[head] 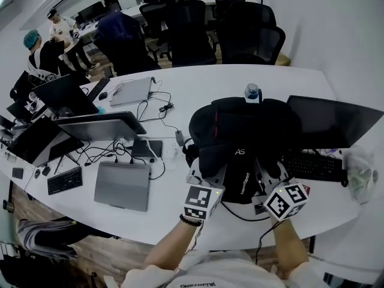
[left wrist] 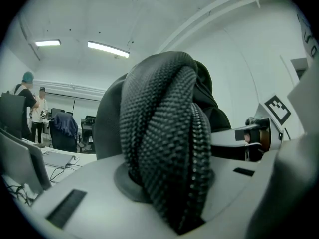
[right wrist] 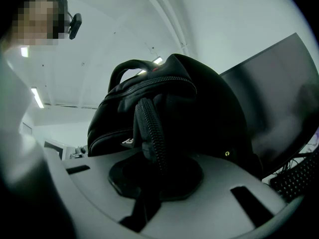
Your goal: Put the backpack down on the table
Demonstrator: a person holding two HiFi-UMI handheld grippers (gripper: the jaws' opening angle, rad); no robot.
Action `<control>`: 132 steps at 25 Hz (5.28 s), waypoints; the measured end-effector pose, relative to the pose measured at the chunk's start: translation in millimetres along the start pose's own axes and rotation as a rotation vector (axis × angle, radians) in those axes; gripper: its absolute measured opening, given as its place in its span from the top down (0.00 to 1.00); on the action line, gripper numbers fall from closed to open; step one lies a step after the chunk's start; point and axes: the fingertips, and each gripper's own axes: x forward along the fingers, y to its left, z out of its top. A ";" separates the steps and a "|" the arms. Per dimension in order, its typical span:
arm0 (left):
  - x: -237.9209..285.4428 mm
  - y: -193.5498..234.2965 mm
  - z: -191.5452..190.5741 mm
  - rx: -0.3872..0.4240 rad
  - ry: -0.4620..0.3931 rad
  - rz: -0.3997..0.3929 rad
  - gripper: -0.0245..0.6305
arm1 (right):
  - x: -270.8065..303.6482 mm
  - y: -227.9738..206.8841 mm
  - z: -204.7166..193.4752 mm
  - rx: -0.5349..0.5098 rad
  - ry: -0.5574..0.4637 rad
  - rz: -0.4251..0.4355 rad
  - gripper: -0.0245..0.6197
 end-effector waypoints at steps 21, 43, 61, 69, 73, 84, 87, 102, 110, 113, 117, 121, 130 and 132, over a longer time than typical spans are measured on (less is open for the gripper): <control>23.7 23.7 -61.8 0.063 0.022 0.025 0.83 | 24.0 -30.7 -49.3 -0.135 -0.080 -0.138 0.83; -25.0 15.8 -67.0 0.041 -0.045 -0.027 0.73 | -12.0 -1.1 -63.0 -0.180 -0.128 -0.095 0.76; -126.9 -15.3 -74.2 0.195 -0.050 -0.125 0.59 | -104.3 52.8 -84.4 -0.273 -0.157 -0.174 0.70; -253.5 13.5 -72.9 0.030 -0.114 0.127 0.80 | -212.8 47.9 -93.5 -0.236 -0.205 -0.313 0.88; -310.3 -6.2 -52.2 -0.021 -0.179 0.197 0.95 | -284.1 51.1 -93.4 -0.227 -0.209 -0.342 0.90; -450.8 -117.6 -19.6 -0.043 -0.243 0.214 0.95 | -452.4 110.0 -105.1 -0.220 -0.215 -0.366 0.91; -480.1 -133.3 -24.1 -0.038 -0.218 0.222 0.95 | -479.1 120.3 -120.1 -0.187 -0.199 -0.363 0.91; -550.4 -175.6 -30.3 -0.075 -0.208 0.120 0.95 | -517.5 189.8 -146.2 -0.169 -0.199 -0.338 0.91; -608.9 -178.2 -32.3 -0.075 -0.228 0.026 0.95 | -547.3 269.0 -159.4 -0.184 -0.229 -0.375 0.91; -636.6 -169.9 -38.5 -0.075 -0.222 0.042 0.95 | -562.7 298.8 -167.1 -0.198 -0.232 -0.388 0.91; -667.1 -160.3 -49.4 -0.108 -0.221 0.041 0.95 | -578.6 334.0 -165.6 -0.214 -0.247 -0.403 0.91; -684.6 -158.7 -62.1 -0.104 -0.189 0.031 0.95 | -589.4 359.4 -166.6 -0.215 -0.245 -0.392 0.91; -691.9 -180.2 -56.5 -0.101 -0.187 0.063 0.95 | -616.4 360.1 -168.8 -0.168 -0.236 -0.392 0.91; -694.5 -191.2 -57.0 -0.108 -0.191 0.080 0.95 | -626.1 361.5 -167.4 -0.180 -0.237 -0.383 0.91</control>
